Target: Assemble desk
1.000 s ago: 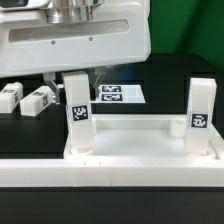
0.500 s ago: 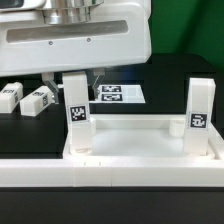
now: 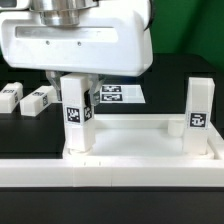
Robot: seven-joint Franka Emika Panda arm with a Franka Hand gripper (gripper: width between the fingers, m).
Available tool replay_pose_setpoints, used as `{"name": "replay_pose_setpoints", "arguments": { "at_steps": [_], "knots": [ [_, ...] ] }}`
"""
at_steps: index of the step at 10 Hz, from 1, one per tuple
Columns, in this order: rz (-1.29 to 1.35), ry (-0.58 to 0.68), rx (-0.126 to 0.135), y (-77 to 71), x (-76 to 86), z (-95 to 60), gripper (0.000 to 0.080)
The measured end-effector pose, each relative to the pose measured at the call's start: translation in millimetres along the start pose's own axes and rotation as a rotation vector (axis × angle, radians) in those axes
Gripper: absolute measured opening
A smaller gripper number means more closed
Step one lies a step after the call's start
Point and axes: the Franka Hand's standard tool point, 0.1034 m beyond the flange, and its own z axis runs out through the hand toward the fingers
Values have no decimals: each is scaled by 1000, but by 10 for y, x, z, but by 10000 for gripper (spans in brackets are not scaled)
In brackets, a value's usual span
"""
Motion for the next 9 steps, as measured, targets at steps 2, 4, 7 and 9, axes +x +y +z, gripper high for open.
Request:
{"name": "replay_pose_setpoints", "arguments": {
  "at_steps": [2, 4, 7, 9],
  "knots": [
    [154, -12, 0, -8, 11, 2, 291],
    [314, -15, -1, -27, 17, 2, 291],
    [378, -15, -2, -38, 10, 6, 291],
    [282, -14, -3, -49, 6, -1, 588]
  ]
}}
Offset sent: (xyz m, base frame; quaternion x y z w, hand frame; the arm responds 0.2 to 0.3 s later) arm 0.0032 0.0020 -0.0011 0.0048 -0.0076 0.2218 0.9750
